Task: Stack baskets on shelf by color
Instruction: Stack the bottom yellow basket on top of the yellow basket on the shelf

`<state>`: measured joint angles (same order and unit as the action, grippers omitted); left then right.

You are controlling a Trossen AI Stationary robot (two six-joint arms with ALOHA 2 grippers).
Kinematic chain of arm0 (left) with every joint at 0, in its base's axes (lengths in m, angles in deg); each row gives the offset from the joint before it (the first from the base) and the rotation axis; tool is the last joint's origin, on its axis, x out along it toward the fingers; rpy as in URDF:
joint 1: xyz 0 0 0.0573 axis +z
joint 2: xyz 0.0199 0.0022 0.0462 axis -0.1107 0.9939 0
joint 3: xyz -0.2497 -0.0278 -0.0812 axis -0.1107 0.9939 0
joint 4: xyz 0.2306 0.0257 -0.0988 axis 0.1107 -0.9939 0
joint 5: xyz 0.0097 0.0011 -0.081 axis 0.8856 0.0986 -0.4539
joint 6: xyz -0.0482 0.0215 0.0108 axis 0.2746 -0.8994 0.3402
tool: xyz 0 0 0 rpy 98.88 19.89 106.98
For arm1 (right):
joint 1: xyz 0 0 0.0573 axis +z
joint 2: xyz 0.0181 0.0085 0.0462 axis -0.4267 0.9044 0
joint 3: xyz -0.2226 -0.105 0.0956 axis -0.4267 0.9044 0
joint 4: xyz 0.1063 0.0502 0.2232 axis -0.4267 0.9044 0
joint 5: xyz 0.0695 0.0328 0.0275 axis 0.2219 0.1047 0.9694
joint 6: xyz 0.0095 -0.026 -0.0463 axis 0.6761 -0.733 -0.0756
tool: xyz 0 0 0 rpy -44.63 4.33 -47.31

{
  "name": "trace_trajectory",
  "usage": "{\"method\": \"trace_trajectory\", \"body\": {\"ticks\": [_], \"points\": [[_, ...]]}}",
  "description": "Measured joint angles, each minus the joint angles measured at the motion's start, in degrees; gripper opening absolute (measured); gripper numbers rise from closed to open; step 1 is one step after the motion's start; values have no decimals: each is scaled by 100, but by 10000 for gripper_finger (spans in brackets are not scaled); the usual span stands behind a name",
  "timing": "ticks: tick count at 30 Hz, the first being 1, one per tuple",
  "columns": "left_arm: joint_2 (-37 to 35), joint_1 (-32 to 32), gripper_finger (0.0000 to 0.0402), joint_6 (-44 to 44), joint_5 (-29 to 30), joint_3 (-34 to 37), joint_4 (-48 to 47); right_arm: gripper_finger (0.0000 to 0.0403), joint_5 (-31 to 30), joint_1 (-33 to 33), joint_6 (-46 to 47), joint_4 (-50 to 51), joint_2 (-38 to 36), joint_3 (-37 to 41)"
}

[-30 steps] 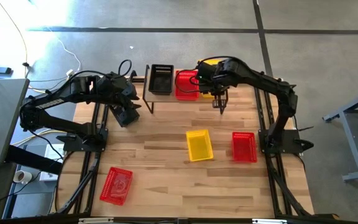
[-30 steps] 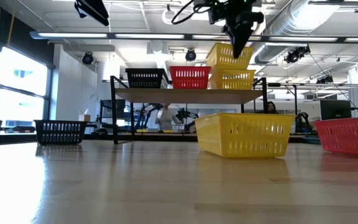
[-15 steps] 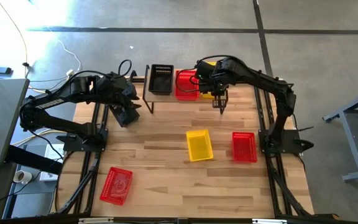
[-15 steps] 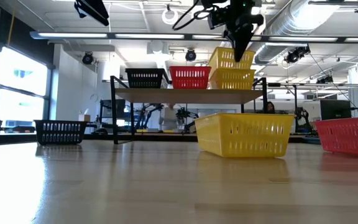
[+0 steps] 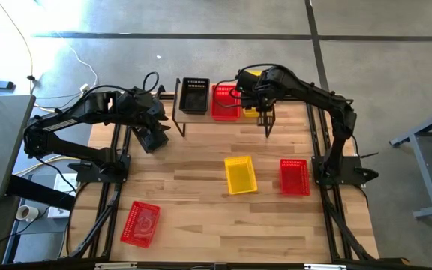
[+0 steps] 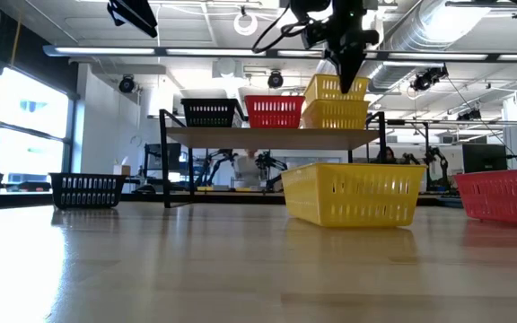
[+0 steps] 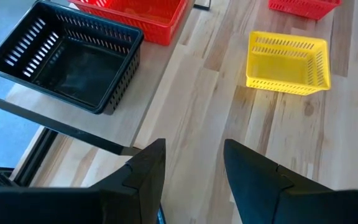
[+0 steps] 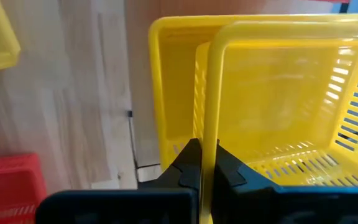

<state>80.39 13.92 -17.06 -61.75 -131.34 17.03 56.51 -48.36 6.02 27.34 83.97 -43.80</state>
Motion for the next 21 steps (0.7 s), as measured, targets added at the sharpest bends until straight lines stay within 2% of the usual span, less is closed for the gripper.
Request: {"method": "trace_trajectory", "body": {"ticks": [6, 15, 21], "points": [[0, 0, 154, -6, 0, 0, 0, 13, 28, -55, -51, -2, 0, 0], [0, -2, 154, -3, 37, 0, 0, 91, 78, -116, -308, -20, -4, 0], [0, 0, 154, 12, 178, 0, -2, 98, 33, -112, -340, -20, -33, 0]]}}
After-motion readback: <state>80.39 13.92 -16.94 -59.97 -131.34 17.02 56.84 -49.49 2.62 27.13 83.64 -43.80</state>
